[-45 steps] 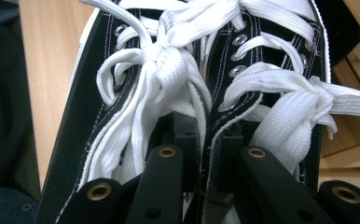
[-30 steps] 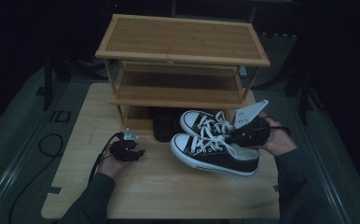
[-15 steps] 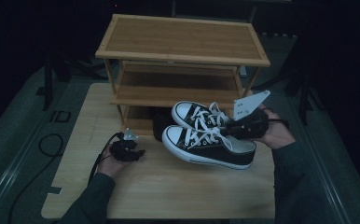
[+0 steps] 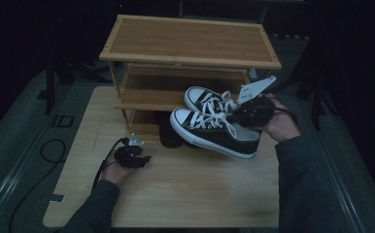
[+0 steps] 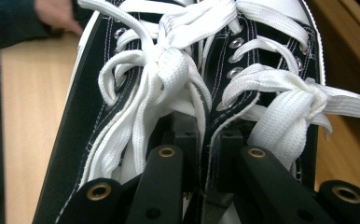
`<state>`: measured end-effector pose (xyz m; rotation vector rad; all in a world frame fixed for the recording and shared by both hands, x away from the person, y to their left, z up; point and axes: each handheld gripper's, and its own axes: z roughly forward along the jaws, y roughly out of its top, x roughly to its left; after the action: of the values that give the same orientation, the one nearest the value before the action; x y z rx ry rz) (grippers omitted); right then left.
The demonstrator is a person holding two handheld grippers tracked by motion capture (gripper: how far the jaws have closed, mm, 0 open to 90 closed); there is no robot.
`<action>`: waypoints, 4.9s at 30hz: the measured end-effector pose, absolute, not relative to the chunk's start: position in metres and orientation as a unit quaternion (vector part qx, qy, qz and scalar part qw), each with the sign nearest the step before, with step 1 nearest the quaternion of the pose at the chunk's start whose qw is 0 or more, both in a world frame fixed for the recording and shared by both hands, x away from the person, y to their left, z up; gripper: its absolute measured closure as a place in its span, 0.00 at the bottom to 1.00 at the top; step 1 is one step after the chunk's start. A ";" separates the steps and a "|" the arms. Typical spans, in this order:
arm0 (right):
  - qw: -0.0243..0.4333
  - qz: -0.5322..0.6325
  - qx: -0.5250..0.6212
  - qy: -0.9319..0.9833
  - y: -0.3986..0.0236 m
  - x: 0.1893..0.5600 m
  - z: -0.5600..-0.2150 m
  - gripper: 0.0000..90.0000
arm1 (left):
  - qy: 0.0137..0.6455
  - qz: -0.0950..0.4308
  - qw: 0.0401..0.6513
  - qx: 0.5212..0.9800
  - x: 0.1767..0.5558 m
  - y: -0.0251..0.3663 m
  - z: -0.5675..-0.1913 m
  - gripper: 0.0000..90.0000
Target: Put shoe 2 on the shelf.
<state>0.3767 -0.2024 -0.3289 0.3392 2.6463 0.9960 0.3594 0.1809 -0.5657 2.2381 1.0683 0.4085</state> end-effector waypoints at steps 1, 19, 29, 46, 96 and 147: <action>0.147 0.346 0.125 0.918 -0.201 0.379 -0.328 0.93 | 0.404 0.154 0.309 0.847 0.359 0.181 -0.566 0.57; 0.205 0.344 0.249 0.882 -0.181 0.409 -0.329 0.92 | 0.404 0.153 0.310 0.847 0.359 0.181 -0.566 0.57; 0.223 0.335 0.283 0.871 -0.164 0.419 -0.332 0.92 | 0.404 0.154 0.309 0.847 0.360 0.181 -0.566 0.57; 0.267 0.312 0.302 0.860 -0.149 0.425 -0.331 0.70 | 0.403 0.156 0.307 0.848 0.359 0.180 -0.566 0.57; 0.276 0.327 0.226 0.875 -0.187 0.385 -0.313 0.99 | 0.363 0.169 0.355 0.844 0.362 0.145 -0.489 0.88; 0.234 0.317 0.210 0.895 -0.232 0.354 -0.359 1.00 | 0.310 0.230 0.382 0.840 0.396 0.085 -0.399 1.00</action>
<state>0.3542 -0.2318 -0.3593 0.5757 2.4566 0.8714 0.3960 0.0847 -0.3986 2.1417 0.7919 0.5860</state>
